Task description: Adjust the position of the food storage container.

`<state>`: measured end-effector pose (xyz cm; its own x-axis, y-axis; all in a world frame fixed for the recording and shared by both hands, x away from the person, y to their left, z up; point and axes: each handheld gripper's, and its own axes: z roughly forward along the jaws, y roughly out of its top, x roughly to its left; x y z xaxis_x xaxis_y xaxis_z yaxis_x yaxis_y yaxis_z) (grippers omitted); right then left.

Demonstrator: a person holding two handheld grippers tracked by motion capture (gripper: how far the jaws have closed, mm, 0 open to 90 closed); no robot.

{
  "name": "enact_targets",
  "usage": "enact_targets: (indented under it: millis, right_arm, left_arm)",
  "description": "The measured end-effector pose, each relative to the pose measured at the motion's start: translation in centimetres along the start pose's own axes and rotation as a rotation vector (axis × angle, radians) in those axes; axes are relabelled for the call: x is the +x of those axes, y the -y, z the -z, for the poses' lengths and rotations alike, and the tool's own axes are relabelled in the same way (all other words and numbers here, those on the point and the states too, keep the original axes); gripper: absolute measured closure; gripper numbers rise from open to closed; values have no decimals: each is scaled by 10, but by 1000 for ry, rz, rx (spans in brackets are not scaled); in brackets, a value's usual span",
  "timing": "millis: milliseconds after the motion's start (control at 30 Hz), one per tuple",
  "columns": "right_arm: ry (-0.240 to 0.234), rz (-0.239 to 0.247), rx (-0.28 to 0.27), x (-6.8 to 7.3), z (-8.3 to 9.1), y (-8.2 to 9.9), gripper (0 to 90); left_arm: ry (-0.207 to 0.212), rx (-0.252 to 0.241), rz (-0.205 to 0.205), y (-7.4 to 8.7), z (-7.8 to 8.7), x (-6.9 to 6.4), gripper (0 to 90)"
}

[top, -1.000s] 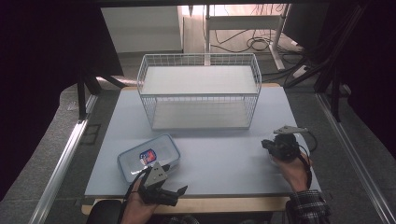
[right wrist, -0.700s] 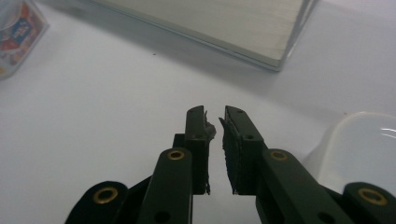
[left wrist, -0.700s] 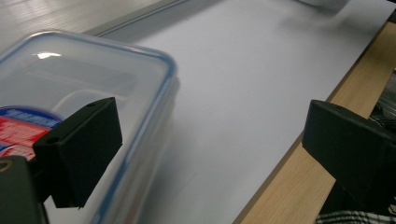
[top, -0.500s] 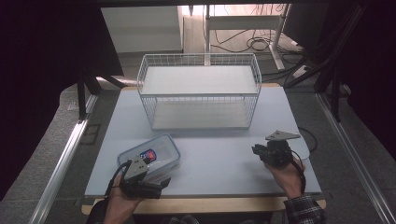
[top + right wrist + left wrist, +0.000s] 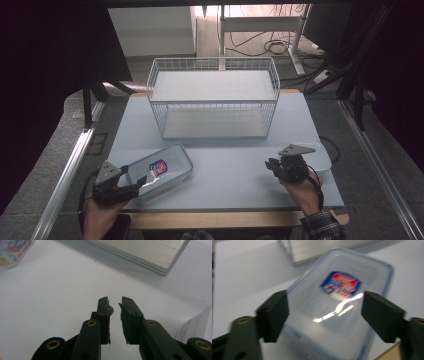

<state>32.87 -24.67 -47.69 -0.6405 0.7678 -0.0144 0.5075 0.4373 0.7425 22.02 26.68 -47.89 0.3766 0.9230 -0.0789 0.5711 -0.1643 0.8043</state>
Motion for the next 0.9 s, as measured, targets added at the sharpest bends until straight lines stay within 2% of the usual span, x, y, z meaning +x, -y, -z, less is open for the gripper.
enact_targets:
  millis: [67,167,200,233,267,300,367,467,600,733,833,900]
  right_arm:
    - [0,2,2,0,-1,1,761]
    - [1,4,5,0,-1,1,760]
    - [2,5,6,0,-1,2,761]
    - [3,5,6,0,-1,2,762]
    - [3,5,6,0,-1,2,762]
    - [4,5,7,0,-1,2,766]
    - [9,5,9,0,-2,2,789]
    - [12,0,10,-1,-1,2,802]
    - [15,-6,2,-2,-1,2,821]
    - [12,-2,7,-1,-2,2,820]
    - [12,3,8,0,-2,2,818]
    - [11,7,7,0,-1,2,817]
  left_arm:
    - [-5,-1,15,2,0,5,421]
    - [-61,5,51,8,0,16,545]
    - [-70,2,68,10,0,20,586]
    - [-74,-3,115,13,1,28,626]
    - [-74,-3,115,13,1,28,655]
    - [-80,0,133,14,0,32,655]
    - [-125,35,168,20,-4,44,745]
    - [-137,75,176,24,-10,50,793]
    - [-124,135,167,24,-22,51,886]
    - [-111,187,145,20,-37,45,899]
    - [-129,206,128,19,-42,43,900]
    - [-123,209,136,18,-45,43,900]
